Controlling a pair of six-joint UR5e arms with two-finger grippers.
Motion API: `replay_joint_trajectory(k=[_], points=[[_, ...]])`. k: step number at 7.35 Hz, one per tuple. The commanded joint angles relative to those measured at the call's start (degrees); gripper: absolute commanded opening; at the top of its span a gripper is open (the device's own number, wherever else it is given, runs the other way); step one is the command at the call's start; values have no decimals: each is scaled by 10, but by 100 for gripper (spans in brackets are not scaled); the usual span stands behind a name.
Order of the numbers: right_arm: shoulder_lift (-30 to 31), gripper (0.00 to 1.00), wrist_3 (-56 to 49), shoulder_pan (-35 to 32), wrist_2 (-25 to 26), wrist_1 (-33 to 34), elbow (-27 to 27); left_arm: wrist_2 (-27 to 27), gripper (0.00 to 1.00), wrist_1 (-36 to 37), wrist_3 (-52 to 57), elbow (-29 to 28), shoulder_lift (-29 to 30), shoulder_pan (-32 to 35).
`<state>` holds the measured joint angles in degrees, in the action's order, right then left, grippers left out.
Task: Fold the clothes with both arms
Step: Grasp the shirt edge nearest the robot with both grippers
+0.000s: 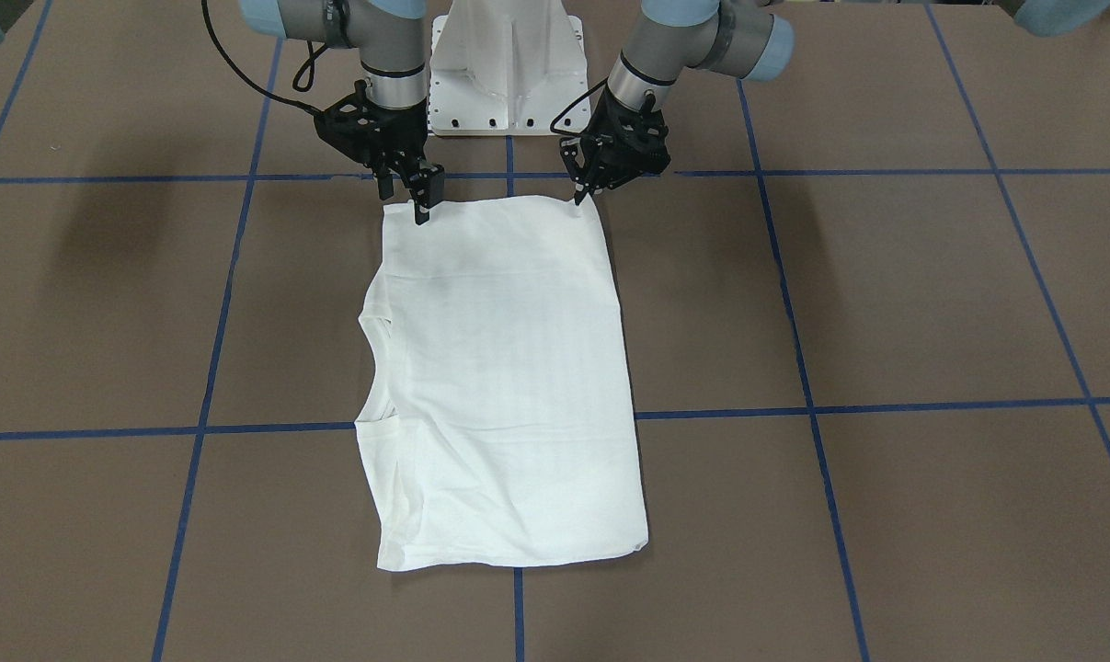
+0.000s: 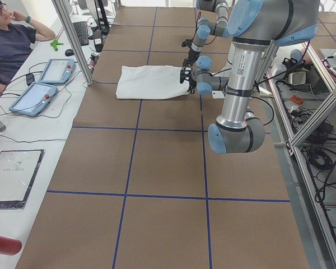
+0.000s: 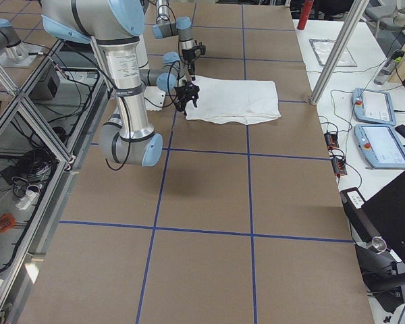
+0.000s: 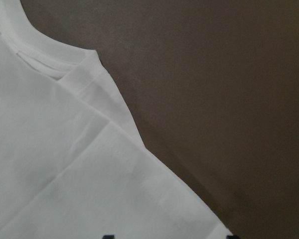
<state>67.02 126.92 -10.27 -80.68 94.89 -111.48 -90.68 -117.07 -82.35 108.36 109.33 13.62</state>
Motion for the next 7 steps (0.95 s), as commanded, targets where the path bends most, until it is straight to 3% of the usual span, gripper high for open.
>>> replay_joint_trajectory(k=[1, 7], points=[[-11, 80, 1, 1, 0, -1, 18, 1, 0, 0, 0, 0, 0, 0], [-25, 80, 2, 7, 0, 0, 33, 1, 0, 0, 0, 0, -1, 0]])
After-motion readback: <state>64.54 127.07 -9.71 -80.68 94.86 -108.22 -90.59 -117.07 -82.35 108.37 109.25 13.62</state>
